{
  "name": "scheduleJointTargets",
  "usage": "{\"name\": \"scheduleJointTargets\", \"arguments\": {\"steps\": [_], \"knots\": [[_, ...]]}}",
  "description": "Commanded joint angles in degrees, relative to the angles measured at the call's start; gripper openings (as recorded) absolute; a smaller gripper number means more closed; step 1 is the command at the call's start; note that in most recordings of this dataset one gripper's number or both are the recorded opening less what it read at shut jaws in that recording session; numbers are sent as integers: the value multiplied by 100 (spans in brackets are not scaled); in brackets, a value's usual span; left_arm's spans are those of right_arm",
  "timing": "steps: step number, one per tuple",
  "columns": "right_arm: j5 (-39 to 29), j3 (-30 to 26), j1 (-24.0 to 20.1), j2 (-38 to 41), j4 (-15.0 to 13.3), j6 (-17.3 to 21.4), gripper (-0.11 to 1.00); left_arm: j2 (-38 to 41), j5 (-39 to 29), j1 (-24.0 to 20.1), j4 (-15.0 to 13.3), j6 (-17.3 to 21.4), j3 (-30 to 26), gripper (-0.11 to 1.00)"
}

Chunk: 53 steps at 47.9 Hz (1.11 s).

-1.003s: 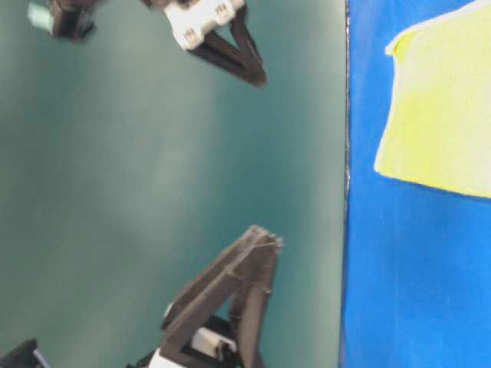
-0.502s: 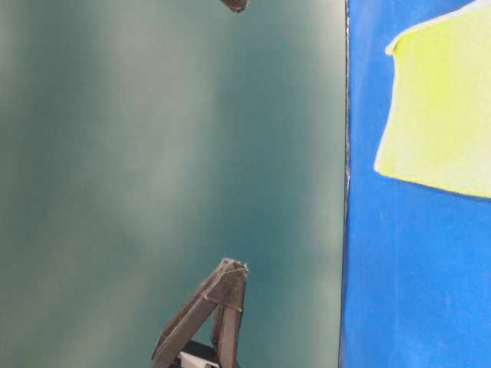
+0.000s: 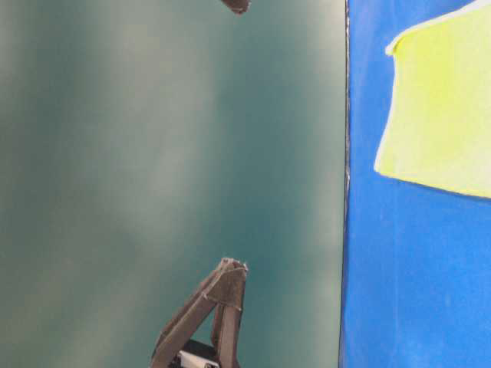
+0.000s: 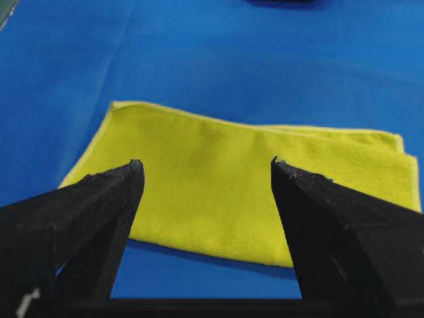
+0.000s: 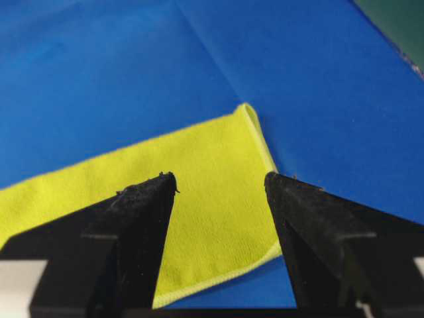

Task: Fold the yellow towel.
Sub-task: 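Grasp the far corners of the folded towel with both grippers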

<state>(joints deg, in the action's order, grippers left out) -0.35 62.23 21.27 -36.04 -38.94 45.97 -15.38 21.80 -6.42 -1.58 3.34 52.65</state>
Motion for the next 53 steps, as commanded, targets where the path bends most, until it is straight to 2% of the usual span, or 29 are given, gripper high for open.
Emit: {"name": "scheduleJointTargets", "arguments": {"steps": [1,10,23,39,53], "knots": [[-88,-220,35,167,-9,-35,61,105,44,-88,0,9,-264,74],[-563,-580,211,984,-18,-167,61,677,-141,-360,0,62,-765,74],[-940,-1169,308,2417,-44,-387,61,1986,-299,-932,0,44,-1547,74],[-791,-1389,580,3419,-114,-396,60,3278,-255,-1274,-9,35,-2303,74],[-97,-1450,606,3867,-114,-396,60,3709,-255,-1459,-9,-35,-2417,71]]}}
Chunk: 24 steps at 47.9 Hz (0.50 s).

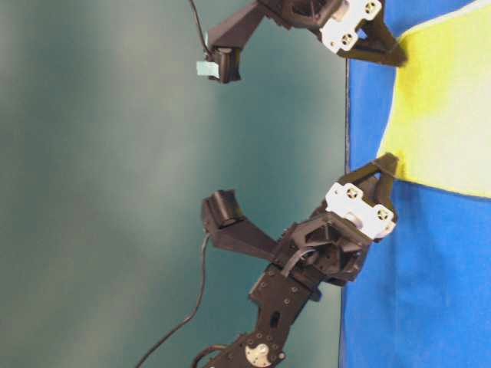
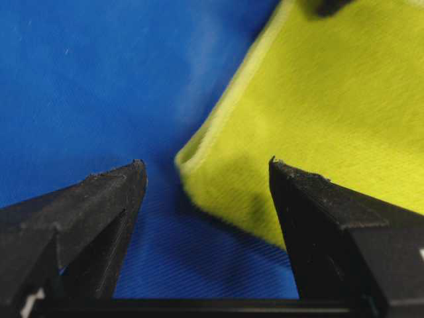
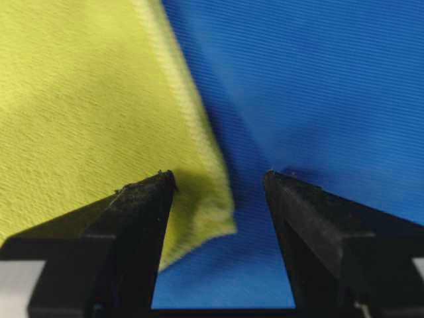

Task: Fold the yellow towel.
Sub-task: 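Grasp the far corners of the folded towel with both grippers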

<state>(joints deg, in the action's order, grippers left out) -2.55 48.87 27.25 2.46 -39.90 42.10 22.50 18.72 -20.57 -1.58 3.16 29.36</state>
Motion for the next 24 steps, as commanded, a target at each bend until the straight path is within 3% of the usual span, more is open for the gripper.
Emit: {"name": "scheduleJointTargets", "arguments": {"steps": [1,7,12,16,22,24], "knots": [[123,-123,9,53,-18,-9,60,-79,53,-53,-9,-18,-79,71],[70,-193,18,193,-18,9,60,-35,35,-53,-9,-18,-88,62],[44,-193,18,202,-18,0,57,26,18,-44,-9,-18,-123,42],[53,-176,18,211,-18,-9,42,97,18,-44,-9,-9,-141,26],[44,-132,18,193,18,70,9,220,9,-44,-9,-9,-167,6],[62,-114,18,185,53,79,5,229,9,-44,0,18,-167,4]]}}
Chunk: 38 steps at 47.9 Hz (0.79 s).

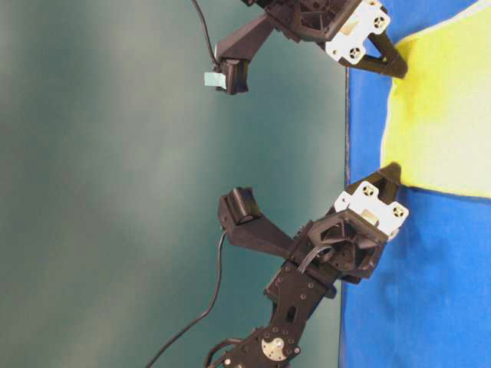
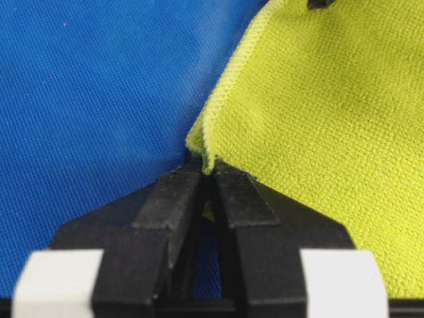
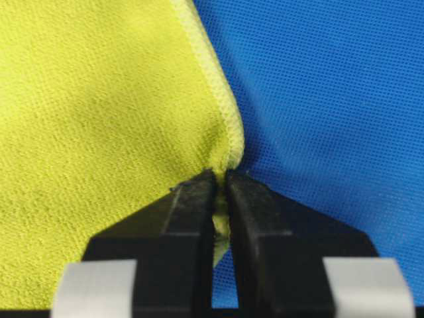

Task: Fold the yellow towel.
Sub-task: 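Grasp the far corners of the folded towel with both grippers, then fold the far half toward the near edge with both grippers and release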

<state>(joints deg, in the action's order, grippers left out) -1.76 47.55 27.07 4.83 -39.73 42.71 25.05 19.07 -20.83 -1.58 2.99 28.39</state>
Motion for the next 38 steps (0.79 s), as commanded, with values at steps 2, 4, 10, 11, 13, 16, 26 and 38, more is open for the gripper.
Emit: {"name": "scheduleJointTargets", "arguments": {"steps": [2,4,10,11,13,16,26,38], "knots": [[-9,26,35,-62,70,26,5,-26,-26,-18,0,62,-70,4],[-26,35,35,-70,114,35,5,-35,-26,-18,-9,88,-79,4],[-70,26,35,-114,220,35,5,-97,-62,-26,0,132,-114,4],[-88,26,35,-132,229,35,5,-114,-79,-35,-9,132,-114,4],[-141,26,35,-193,229,35,5,-185,-123,-53,0,141,-123,4],[-325,9,35,-334,229,35,5,-316,-202,-88,0,149,-123,4],[-905,-35,35,-958,229,44,5,-826,-483,-149,0,615,-123,4],[-914,-9,-88,-1116,316,70,5,-984,-536,-123,9,712,-35,4]]}}
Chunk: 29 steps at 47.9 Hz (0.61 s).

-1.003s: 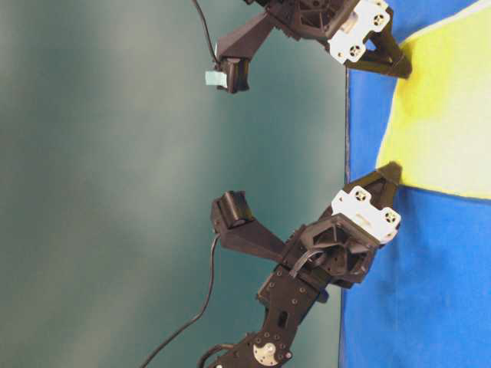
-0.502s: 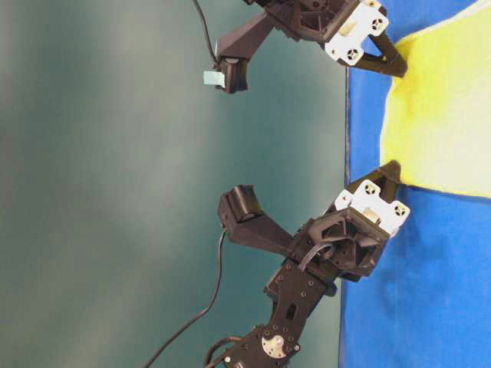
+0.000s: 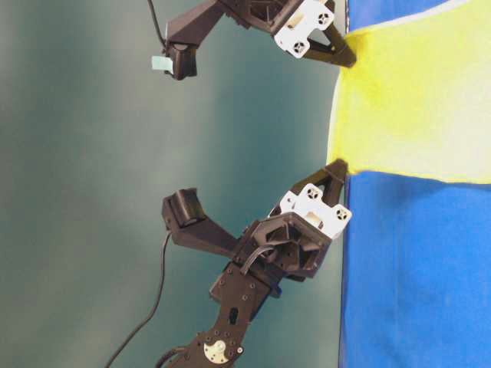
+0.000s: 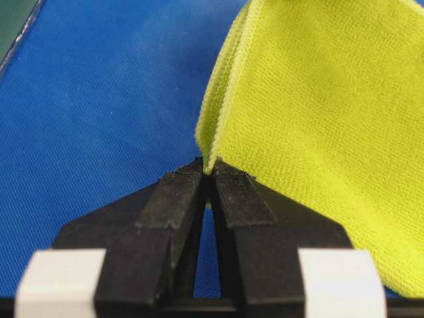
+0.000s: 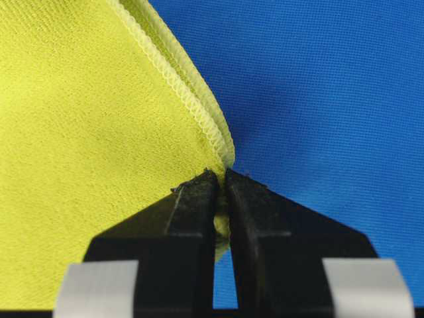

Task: Fold the yellow towel.
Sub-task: 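Fold the far half toward the near edge with both grippers and release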

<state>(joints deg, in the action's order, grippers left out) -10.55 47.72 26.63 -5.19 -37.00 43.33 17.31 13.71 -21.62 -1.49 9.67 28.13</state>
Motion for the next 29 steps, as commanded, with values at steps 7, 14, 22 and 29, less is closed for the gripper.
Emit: {"name": "scheduleJointTargets", "arguments": {"steps": [7,14,22,29], "knots": [[-141,-44,-325,-220,158,9,5,-352,-123,62,-9,211,0,4],[-439,-26,-694,-475,308,9,5,-580,-439,325,0,369,18,4],[-923,26,-1213,-756,580,35,5,-905,-976,747,-9,396,132,4],[-1213,79,-1758,-844,686,343,5,-1195,-1195,1178,0,466,290,4]]}}
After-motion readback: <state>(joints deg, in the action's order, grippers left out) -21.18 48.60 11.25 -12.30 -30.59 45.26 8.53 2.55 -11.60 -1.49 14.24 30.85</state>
